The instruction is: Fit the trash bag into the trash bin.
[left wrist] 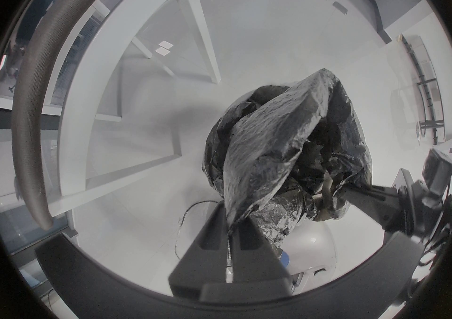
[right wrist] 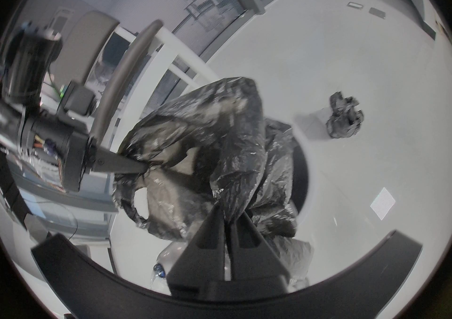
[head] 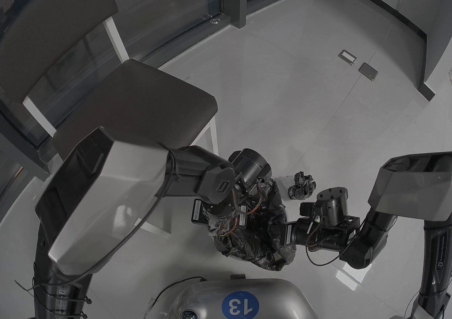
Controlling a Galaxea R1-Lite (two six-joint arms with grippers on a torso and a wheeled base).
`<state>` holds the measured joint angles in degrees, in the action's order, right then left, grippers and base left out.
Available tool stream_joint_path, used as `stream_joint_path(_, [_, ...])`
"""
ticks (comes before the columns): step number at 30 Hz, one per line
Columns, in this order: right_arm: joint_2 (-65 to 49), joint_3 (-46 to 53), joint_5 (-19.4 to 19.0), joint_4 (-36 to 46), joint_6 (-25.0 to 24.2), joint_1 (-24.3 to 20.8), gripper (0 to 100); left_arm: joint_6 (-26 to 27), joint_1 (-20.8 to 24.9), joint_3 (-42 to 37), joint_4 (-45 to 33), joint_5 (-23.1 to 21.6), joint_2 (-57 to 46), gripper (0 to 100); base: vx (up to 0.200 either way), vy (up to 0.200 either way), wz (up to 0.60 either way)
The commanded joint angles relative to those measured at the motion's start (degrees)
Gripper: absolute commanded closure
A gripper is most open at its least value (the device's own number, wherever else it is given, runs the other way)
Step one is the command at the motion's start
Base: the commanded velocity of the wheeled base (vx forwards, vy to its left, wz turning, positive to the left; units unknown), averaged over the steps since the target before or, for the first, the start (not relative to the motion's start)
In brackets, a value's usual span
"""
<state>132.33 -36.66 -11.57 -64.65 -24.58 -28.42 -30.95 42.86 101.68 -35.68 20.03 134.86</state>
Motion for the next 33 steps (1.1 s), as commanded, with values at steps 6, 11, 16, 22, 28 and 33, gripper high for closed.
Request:
stream_joint_path(6, [0.5, 1.1, 0.0, 0.3, -1.6, -9.0, 100, -0.8, 0.3, -0.1, -5.2, -0.3, -1.0, 100, 0.0, 0.0, 0.0])
stream_joint_path(11, [0.3, -1.1, 0.1, 1.5, -9.3, -8.8, 100, -0.3, 0.6, 0.4, -5.1, -0.3, -0.7, 100, 0.0, 0.0, 0.0])
stream_joint_path(16, [0.2, -4.0, 0.4, 6.2, -10.7, -5.7, 100, -0.2, 1.2, 1.9, -5.1, -0.3, 0.2, 100, 0.0, 0.0, 0.0])
stream_joint_path(22, [0.5, -8.0, 2.2, 10.9, -9.5, 0.4, 100, -0.5, 1.4, 3.5, -5.1, -0.4, 1.4, 100, 0.0, 0.0, 0.0])
stream_joint_path(28, [0.4, -12.6, 3.7, 14.1, -8.6, 5.2, 100, -1.0, 1.1, 3.5, -5.1, -0.2, 1.0, 100, 0.0, 0.0, 0.0])
stream_joint_path(33, [0.1, -14.1, 3.7, 14.8, -6.1, 8.6, 100, -2.4, -0.5, 3.4, -5.2, 0.0, -0.3, 100, 0.0, 0.0, 0.0])
